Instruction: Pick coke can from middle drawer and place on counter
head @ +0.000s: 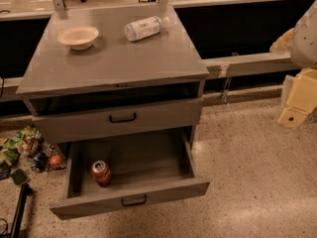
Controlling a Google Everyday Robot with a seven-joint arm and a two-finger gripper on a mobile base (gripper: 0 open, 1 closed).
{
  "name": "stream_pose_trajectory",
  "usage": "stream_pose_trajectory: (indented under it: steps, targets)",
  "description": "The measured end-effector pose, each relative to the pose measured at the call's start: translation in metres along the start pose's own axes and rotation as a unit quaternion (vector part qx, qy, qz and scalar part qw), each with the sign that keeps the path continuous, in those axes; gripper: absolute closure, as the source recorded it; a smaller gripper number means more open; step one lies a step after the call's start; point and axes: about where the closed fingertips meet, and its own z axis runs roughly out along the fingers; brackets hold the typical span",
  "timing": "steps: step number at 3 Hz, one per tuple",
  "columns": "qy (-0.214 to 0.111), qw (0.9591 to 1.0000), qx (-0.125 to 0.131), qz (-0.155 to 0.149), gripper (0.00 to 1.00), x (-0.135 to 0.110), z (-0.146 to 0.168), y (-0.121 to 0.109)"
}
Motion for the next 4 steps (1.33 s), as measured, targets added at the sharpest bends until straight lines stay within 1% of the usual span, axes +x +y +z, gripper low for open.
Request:
stream_pose_trajectory:
  steps: [1, 2, 3, 4]
  targets:
    - [0.0, 1.0, 0.0, 0.0, 0.0, 0.0, 0.0, 0.0]
    - [-0.009, 0.9999, -0.002, 0.011, 0.0, 0.0, 0.006, 0.001]
    - [-0.06, 0.9962, -0.014, 0.061, 0.0, -0.006, 0.024, 0.004]
    - [-0.144, 0.9862, -0.036, 0.074, 0.0, -0.028, 0.058, 0.012]
